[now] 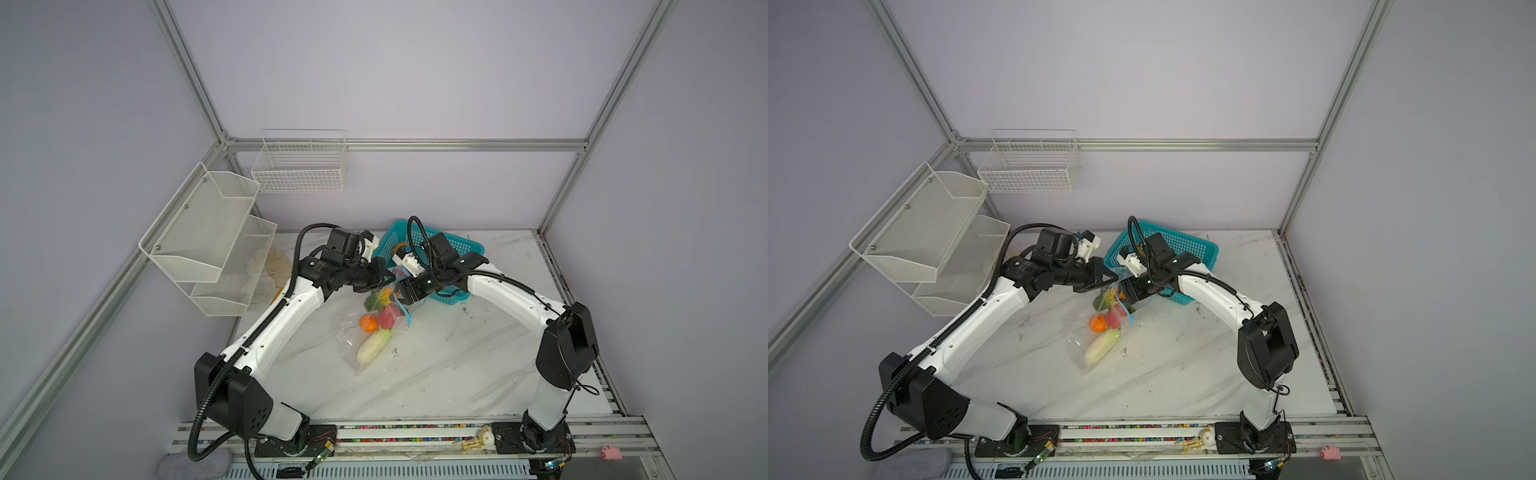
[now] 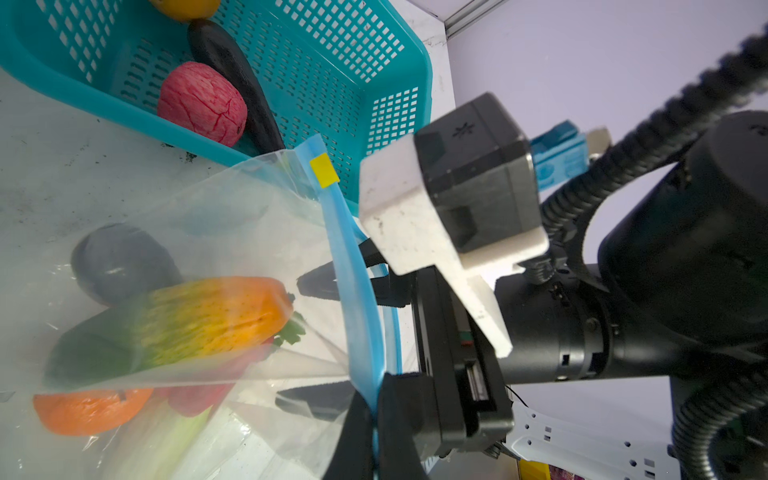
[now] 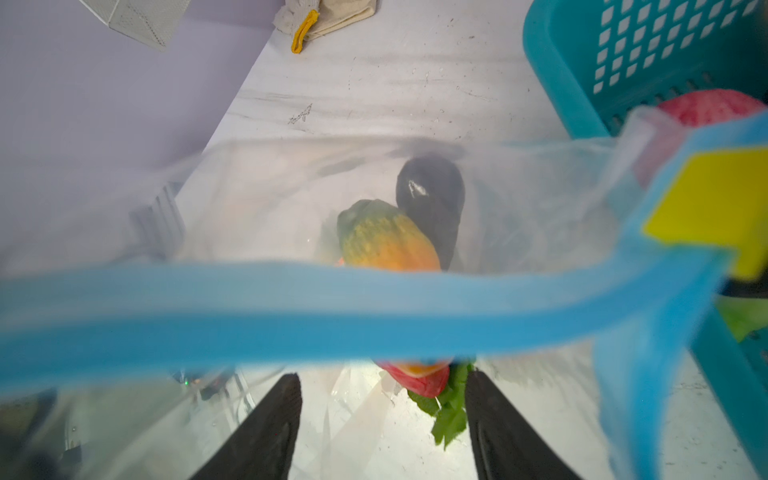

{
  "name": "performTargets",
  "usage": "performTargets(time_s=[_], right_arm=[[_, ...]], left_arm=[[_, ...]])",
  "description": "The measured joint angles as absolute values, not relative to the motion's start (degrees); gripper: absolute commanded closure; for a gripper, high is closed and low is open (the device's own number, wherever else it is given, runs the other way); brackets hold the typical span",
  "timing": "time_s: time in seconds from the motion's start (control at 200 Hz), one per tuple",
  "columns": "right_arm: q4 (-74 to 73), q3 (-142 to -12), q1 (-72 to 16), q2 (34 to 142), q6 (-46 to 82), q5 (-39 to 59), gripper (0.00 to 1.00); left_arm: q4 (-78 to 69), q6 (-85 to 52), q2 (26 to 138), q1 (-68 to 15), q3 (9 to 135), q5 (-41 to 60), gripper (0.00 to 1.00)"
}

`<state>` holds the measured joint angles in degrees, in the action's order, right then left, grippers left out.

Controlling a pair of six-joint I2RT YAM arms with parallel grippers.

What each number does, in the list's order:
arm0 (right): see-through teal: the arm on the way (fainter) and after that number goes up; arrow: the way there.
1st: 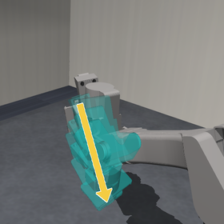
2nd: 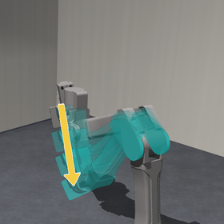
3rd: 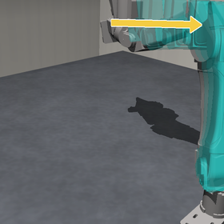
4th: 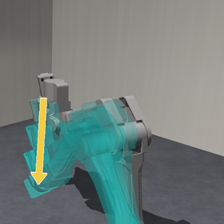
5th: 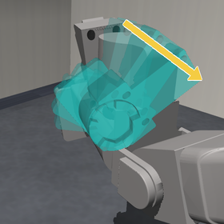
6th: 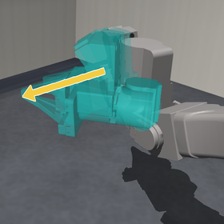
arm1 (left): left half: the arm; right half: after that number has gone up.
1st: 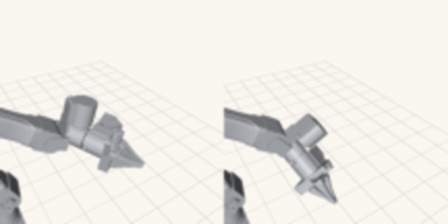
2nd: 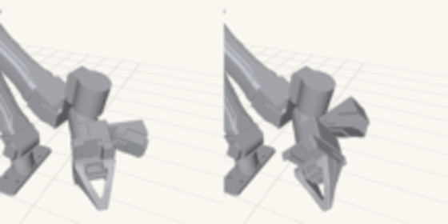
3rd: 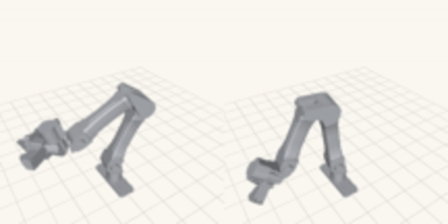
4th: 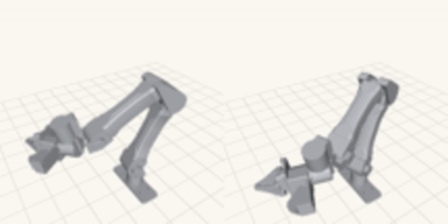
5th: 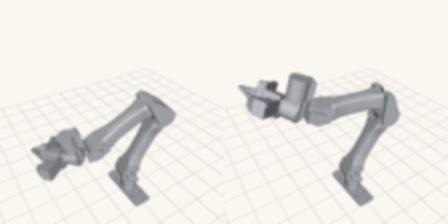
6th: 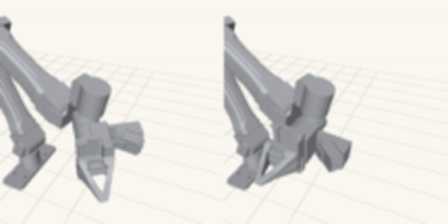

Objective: Place the food in the zip-top bag and seal the zipper
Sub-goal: 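Lower the papaya into the bag and open the right gripper, then swing the right gripper back over the teal basket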

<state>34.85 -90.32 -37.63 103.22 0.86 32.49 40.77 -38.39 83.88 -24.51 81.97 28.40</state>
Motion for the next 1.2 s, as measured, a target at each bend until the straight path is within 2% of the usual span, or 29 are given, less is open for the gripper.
performTargets(time_s=[0.38,0.71,0.925,1.2], right_arm=[[33.43,-90.32,-37.63,100.22,1.65,30.59,0.27],[31.11,-88.55,-36.4,92.07,3.05,25.74,0.28],[28.42,-86.32,-33.61,84.99,4.84,18.94,0.29],[25.96,-85.56,-29.43,84.73,6.96,14.04,0.29]], left_arm=[[40.77,-38.39,83.88,-24.51,81.95,27.77,1.0],[41.36,-38.37,79.77,-24.51,81.87,26.55,1.0],[42.92,-38.28,79.07,-24.51,81.95,25.39,1.0],[46.39,-37.56,78.26,-24.03,82.06,23.53,1.0]])
